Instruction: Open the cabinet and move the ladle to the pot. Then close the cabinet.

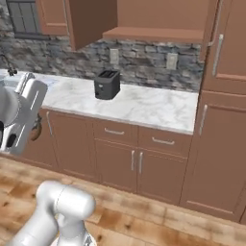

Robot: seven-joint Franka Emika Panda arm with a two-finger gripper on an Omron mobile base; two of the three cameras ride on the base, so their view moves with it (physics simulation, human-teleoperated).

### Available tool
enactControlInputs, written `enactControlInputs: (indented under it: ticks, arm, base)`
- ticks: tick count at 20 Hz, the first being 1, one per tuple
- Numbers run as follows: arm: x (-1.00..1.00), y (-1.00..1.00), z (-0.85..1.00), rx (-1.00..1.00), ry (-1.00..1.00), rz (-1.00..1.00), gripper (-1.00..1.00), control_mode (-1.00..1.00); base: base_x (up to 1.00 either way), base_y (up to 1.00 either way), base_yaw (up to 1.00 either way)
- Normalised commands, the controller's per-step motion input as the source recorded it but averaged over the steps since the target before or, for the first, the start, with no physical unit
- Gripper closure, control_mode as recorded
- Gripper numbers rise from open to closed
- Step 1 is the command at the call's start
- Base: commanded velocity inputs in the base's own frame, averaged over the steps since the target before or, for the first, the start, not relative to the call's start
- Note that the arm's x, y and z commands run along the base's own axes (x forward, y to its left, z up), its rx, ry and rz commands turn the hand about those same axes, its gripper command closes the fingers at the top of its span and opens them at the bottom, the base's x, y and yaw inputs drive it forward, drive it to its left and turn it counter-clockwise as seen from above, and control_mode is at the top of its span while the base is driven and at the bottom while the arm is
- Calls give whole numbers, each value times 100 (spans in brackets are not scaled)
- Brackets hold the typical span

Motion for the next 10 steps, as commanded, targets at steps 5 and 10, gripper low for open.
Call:
enactControlInputs:
  ticks: [5, 10]
  arm:
    - [0, 0, 0, 0, 0, 0, 100, 100]
    - [0, 0, 0, 0, 0, 0, 100, 100]
  base:
    - [0, -3, 95]
    - [0, 0, 100]
